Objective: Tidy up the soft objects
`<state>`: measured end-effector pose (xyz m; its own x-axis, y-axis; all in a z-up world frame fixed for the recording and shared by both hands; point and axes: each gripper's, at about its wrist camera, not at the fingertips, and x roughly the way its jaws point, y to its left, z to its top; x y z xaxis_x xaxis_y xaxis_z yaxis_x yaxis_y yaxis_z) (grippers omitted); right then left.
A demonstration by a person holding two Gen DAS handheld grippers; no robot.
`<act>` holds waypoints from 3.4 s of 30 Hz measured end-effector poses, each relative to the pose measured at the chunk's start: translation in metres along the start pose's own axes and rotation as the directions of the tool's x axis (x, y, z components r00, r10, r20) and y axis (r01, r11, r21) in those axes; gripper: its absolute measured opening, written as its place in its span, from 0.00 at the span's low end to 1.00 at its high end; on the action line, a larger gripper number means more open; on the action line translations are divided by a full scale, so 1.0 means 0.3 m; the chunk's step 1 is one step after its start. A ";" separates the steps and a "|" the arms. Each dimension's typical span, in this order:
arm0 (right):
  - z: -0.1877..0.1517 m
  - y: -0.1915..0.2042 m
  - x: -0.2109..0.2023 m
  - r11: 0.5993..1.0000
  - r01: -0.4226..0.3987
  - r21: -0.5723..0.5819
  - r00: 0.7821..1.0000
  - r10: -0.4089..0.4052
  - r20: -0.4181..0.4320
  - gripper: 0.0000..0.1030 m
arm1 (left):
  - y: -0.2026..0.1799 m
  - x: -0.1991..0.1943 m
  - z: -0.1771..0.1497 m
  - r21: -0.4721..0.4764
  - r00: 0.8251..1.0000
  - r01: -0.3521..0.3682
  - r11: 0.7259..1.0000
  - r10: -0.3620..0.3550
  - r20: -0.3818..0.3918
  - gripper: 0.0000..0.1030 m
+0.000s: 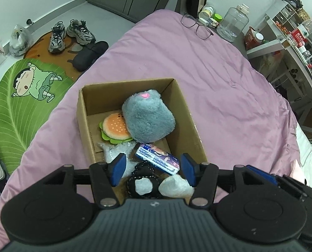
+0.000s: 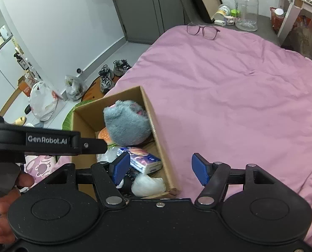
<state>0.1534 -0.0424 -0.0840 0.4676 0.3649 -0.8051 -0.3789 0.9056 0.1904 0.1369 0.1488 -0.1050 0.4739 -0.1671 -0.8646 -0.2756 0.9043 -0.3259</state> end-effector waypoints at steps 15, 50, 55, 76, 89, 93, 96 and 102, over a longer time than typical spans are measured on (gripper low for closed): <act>0.007 -0.104 -0.145 0.999 -0.042 0.017 0.998 0.041 0.047 0.80 | -0.098 -0.084 -0.038 0.057 1.000 -0.007 0.998 0.007 -0.005 0.73; -0.105 -0.357 -0.635 0.998 -0.039 0.052 0.971 0.026 0.239 1.00 | -0.384 -0.460 -0.224 0.183 0.972 -0.046 0.982 0.002 0.235 1.00; -0.129 -0.356 -0.690 0.998 -0.049 0.045 0.965 0.036 0.261 1.00 | -0.421 -0.513 -0.287 0.216 0.963 -0.045 0.975 -0.015 0.269 1.00; -0.233 -0.314 -0.797 0.999 -0.048 0.016 0.953 0.041 0.300 1.00 | -0.464 -0.608 -0.520 0.195 0.924 -0.068 0.979 -0.012 0.382 0.99; -0.291 -0.312 -0.791 1.000 -0.025 -0.014 0.956 0.028 0.293 1.00 | -0.538 -0.603 -0.568 0.234 0.900 -0.191 0.953 0.074 0.430 0.99; -0.297 -0.320 -0.789 0.999 -0.036 -0.012 0.958 0.037 0.285 1.00 | -0.549 -0.598 -0.569 0.235 0.897 -0.213 0.949 0.094 0.433 0.99; -0.297 -0.333 -0.786 0.999 -0.037 -0.004 0.959 0.037 0.283 1.00 | -0.539 -0.595 -0.568 0.220 0.900 -0.184 0.958 0.074 0.429 0.99; -0.296 -0.338 -0.784 1.000 -0.004 -0.010 0.957 0.007 0.288 1.00 | -0.549 -0.576 -0.559 0.212 0.905 -0.178 0.961 0.075 0.418 0.99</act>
<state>0.0110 -0.2392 0.0361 0.6754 0.4182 -0.6075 -0.3891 0.9018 0.1882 -0.0398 -0.0372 0.0341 0.7577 0.0808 -0.6476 -0.1714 0.9821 -0.0781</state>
